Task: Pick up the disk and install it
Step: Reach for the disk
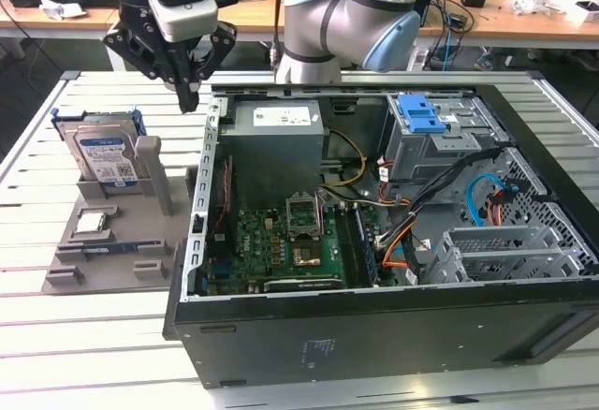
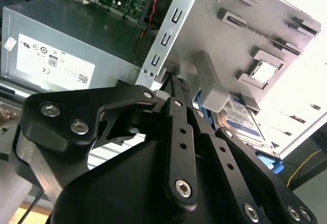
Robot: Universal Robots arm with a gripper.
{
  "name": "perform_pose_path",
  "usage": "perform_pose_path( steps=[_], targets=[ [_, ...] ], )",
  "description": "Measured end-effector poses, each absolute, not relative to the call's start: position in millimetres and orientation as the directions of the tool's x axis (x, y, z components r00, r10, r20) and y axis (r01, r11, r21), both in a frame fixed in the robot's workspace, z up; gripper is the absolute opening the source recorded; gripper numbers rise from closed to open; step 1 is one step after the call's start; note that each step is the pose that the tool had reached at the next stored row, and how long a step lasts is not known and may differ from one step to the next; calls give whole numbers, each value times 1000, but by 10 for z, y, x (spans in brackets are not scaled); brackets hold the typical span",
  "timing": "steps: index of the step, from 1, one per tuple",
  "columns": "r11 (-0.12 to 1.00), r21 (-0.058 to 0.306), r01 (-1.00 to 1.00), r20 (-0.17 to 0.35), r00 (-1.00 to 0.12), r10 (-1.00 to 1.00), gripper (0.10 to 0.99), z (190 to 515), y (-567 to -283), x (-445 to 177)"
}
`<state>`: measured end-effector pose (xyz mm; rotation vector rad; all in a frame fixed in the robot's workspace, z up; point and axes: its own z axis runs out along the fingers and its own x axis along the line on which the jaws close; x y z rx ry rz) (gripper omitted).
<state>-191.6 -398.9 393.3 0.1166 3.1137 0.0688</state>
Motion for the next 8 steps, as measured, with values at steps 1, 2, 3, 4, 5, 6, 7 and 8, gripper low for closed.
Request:
perform_pose_path(
  steps=[1, 2, 3, 4, 5, 6, 7, 8],
  targets=[
    [996, 45, 74, -23, -997, 75, 102, 3933, -3988, -1937],
    [996, 45, 74, -23, -997, 75, 102, 3933, -3988, -1960],
    [996, 45, 74, -23, -997, 75, 102, 3933, -3988, -1973],
    [996, 45, 74, -23, -997, 75, 102, 3933, -3988, -1988],
    [996, 45, 74, -23, -997, 75, 102, 3933, -3988, -2002],
    [996, 45, 74, -23, -997, 75, 102, 3933, -3988, -2015],
    [996, 45, 74, -23, -997, 75, 102, 3933, -3989, -2027],
    [996, 45, 74, -23, -997, 75, 102, 3933, -3989, -2044]
  ],
)
